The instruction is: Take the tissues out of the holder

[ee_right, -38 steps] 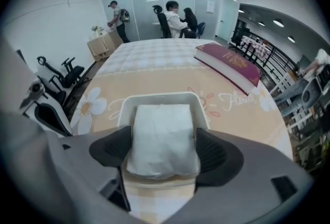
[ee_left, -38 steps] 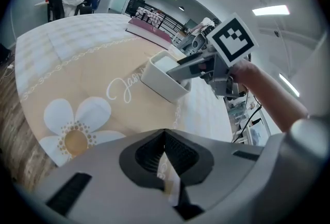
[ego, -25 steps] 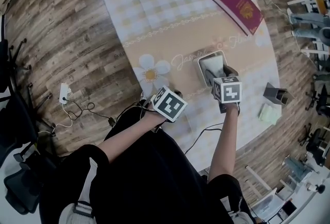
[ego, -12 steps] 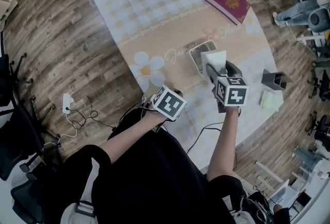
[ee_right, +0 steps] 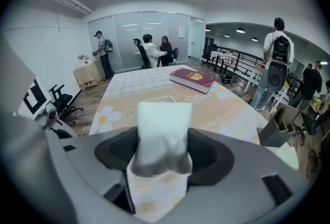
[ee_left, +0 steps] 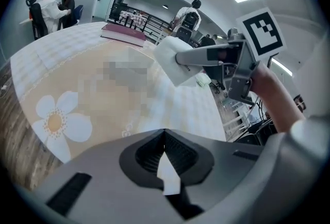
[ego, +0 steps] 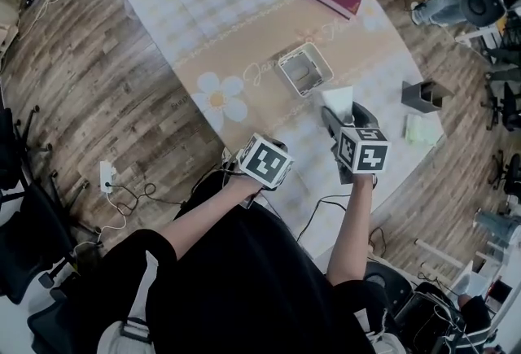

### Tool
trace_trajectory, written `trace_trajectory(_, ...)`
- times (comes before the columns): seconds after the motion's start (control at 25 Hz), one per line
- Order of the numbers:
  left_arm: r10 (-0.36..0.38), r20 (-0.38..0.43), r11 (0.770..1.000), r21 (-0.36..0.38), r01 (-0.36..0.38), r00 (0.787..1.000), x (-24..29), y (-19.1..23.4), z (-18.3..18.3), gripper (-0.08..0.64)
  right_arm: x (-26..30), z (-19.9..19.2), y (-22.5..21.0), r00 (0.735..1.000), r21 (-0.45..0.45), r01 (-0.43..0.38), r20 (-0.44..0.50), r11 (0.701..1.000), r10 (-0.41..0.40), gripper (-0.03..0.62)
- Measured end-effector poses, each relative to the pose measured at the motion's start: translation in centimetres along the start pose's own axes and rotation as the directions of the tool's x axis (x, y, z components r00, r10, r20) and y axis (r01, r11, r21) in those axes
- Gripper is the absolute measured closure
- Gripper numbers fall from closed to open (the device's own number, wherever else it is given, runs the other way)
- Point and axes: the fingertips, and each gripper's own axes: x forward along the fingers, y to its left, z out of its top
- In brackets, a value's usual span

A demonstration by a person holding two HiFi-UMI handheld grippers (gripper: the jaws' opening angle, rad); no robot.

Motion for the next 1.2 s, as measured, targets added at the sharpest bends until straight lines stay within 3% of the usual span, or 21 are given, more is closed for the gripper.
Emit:
trace_trajectory(0.4, 0.005, -0.004, 1.0, 0.023, -0.005, 1.0, 0.3, -2.8, -2.4, 0.56, -3.4, -4.2, 1.1, 1.0, 0.026, -0.007, -0.002, 1.0, 0.007, 0.275)
trace_trajectory(1.2, 0.038, 0.028, 0.999, 0.035, -0.039, 0.999, -0.6, -9.1, -8.7, 0.56, -9.4, -13.4, 7.4, 0.996, 0.052, -0.091, -0.002, 0.995, 0.091, 0.275)
